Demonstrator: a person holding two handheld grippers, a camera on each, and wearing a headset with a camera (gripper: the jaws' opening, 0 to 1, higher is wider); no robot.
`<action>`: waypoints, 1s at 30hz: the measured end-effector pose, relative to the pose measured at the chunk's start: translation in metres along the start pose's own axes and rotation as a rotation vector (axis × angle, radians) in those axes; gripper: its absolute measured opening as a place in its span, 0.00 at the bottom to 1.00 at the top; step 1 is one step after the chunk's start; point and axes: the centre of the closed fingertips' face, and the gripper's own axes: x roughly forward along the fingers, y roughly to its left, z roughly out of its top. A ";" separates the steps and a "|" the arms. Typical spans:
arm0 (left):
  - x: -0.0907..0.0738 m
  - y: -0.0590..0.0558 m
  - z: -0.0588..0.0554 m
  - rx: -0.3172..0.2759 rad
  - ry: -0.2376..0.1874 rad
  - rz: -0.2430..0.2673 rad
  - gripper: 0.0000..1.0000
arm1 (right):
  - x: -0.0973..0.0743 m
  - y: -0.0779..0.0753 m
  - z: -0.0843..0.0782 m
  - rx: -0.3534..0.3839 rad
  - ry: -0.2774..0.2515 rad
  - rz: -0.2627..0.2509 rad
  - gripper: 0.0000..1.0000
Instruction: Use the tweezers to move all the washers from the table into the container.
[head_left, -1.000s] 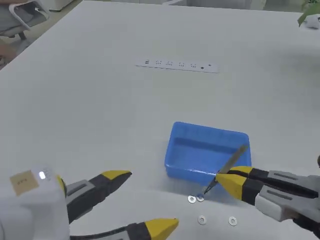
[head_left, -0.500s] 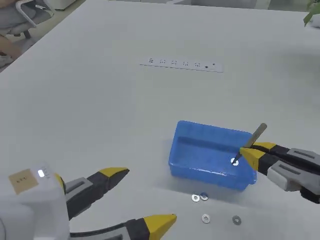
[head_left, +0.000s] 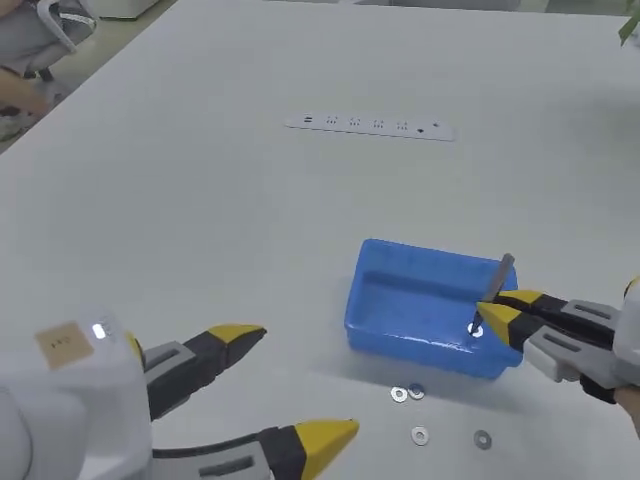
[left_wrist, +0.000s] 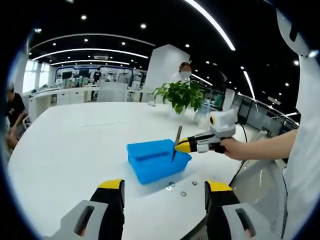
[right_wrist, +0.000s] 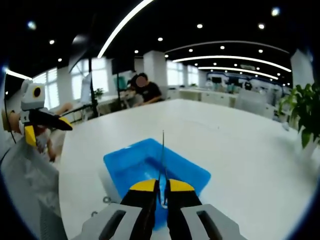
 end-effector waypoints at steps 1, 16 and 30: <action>0.000 0.000 0.001 0.003 -0.002 -0.001 0.65 | 0.000 -0.001 0.001 0.001 -0.004 -0.005 0.03; 0.005 -0.007 0.008 0.035 -0.008 -0.047 0.57 | -0.024 0.024 0.037 -0.006 -0.117 0.031 0.03; 0.013 -0.042 0.037 0.154 -0.001 -0.270 0.20 | -0.045 0.104 0.034 -0.084 -0.081 0.311 0.03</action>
